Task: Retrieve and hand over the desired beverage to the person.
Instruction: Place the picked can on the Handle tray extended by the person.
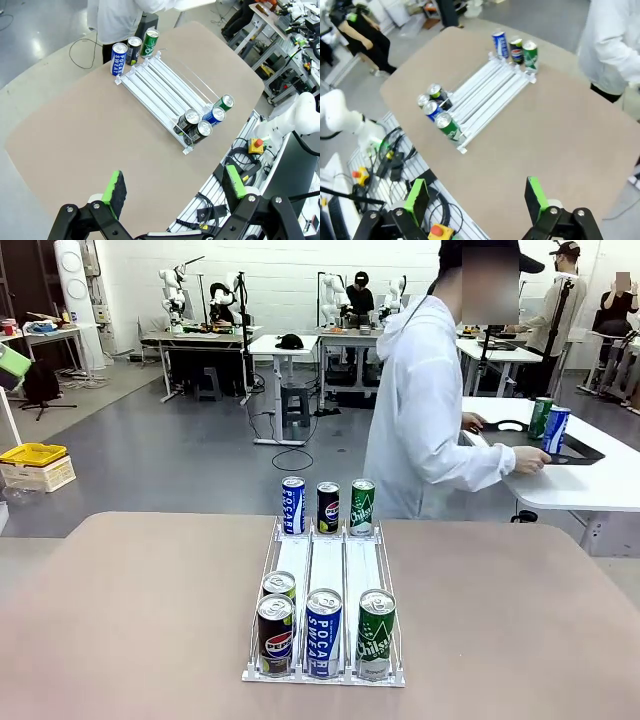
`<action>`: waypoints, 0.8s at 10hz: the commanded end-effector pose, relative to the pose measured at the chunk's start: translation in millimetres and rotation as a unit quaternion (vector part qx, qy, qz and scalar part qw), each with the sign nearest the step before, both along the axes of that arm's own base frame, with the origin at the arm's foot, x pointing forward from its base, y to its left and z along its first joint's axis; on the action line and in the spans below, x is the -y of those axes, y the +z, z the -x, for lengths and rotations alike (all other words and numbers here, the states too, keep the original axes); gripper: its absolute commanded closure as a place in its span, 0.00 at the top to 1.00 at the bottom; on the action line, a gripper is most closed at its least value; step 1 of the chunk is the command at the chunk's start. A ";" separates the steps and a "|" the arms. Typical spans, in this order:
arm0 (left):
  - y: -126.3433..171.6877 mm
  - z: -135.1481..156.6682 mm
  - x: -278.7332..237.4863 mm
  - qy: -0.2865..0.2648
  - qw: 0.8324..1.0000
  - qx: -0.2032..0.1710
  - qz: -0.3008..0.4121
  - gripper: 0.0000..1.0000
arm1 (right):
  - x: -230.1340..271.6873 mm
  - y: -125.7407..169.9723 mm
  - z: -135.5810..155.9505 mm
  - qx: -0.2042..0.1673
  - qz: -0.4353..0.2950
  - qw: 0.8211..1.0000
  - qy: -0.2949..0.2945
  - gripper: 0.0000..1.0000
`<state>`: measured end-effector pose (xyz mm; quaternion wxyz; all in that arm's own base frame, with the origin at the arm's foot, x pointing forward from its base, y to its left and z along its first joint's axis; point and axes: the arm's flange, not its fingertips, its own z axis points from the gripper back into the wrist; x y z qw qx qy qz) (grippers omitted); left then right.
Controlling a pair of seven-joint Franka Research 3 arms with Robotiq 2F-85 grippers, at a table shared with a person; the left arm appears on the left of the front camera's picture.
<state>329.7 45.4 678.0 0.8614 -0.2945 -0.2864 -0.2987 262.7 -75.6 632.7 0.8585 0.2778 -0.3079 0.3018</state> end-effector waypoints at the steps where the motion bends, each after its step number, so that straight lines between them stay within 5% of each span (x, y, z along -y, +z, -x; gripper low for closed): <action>1: -0.4 0.3 -0.2 -0.005 1.000 0.005 0.001 1.00 | -11.7 -4.7 -4.5 -0.002 0.011 0.999 -0.051 1.00; 3: -0.4 0.3 -0.2 -0.005 1.000 0.005 0.001 1.00 | -17.3 1.2 -8.6 -0.009 0.023 0.994 -0.103 1.00; 4: -0.4 0.3 -0.2 -0.005 1.000 0.005 0.001 1.00 | -2.1 4.8 -3.0 0.000 0.009 0.999 -0.041 1.00; 8: -0.4 0.3 -0.2 -0.005 1.000 0.005 0.001 1.00 | -2.1 4.8 -3.0 0.000 0.009 0.999 -0.041 1.00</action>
